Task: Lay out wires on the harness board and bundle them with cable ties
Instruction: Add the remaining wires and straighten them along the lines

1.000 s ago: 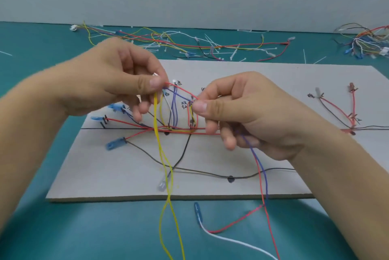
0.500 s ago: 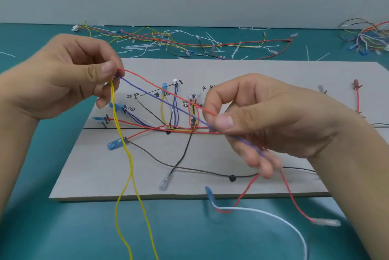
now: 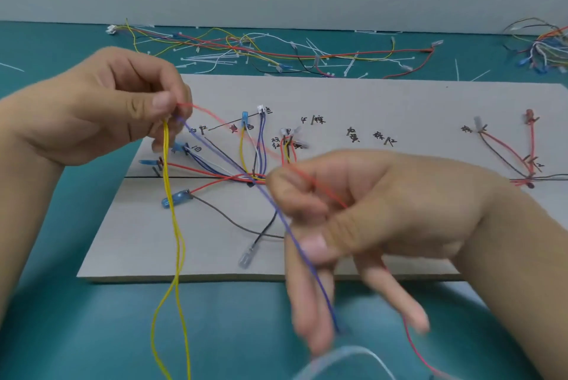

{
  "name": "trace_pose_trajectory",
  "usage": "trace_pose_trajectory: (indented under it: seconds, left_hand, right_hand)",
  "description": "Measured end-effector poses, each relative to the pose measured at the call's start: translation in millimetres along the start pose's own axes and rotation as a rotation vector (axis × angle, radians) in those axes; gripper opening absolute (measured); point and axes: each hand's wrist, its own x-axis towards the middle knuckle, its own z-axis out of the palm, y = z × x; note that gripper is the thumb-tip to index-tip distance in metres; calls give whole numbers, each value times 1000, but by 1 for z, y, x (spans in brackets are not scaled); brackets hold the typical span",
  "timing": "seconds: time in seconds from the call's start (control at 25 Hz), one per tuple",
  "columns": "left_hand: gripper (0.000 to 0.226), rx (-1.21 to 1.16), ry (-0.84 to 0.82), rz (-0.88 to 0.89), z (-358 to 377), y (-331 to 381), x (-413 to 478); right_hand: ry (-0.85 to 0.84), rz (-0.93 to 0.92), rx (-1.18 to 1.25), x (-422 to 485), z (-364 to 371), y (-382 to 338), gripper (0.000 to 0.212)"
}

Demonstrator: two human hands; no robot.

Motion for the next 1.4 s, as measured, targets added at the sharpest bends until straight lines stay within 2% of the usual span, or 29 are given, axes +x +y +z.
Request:
trace_pose_trajectory:
  seconds: [0.08,0.16,0.28,0.4,0.48,0.64,0.84,0.96,1.04,1.16,1.32,1.4]
  left_hand:
    - [26,-5,127,0,-9,-1,-1]
    - [29,-2,230,-2,-15,-2,0]
    - [29,-12,289,-7,-15,-2,2]
    - [28,-23,337,3,-12,-1,3]
    - [26,-12,350,-2,-11,0,4]
    - [22,-5,349,-27,-19,-3,2]
    - [31,-52,531,-212,-59,-18,2]
    - [25,-38,446,-151,-44,-6,-6]
    - [38,71,333,-159,-28,6,-15]
    - [55,214,220,-300,-20,21,-27]
    - [58,254,200,-416,-29,29,-36]
    - [61,287,196,-511,-31,31,-37]
  right_hand:
    - [238,22,-153,-4,-15,4,35]
    - [382,24,-182,-8,-26,5,32]
    - [337,46,-104,-10,-29,2,27]
    - [316,72,-137,-9,-28,1,18]
    - [411,57,-191,-10,-30,1,11]
    - [657,67,-410,-24,-43,-3,11]
    - [573,151,-484,-33,-44,-7,10]
    - [634,116,-480,-38,-48,-8,9]
    - [682,77,-467,-41,-51,-9,11]
    - [802,19,-439,-42,-54,-10,20]
    - [899,28,-537,-30,-55,-5,5]
    - [933,55,-587,-24,-56,0,8]
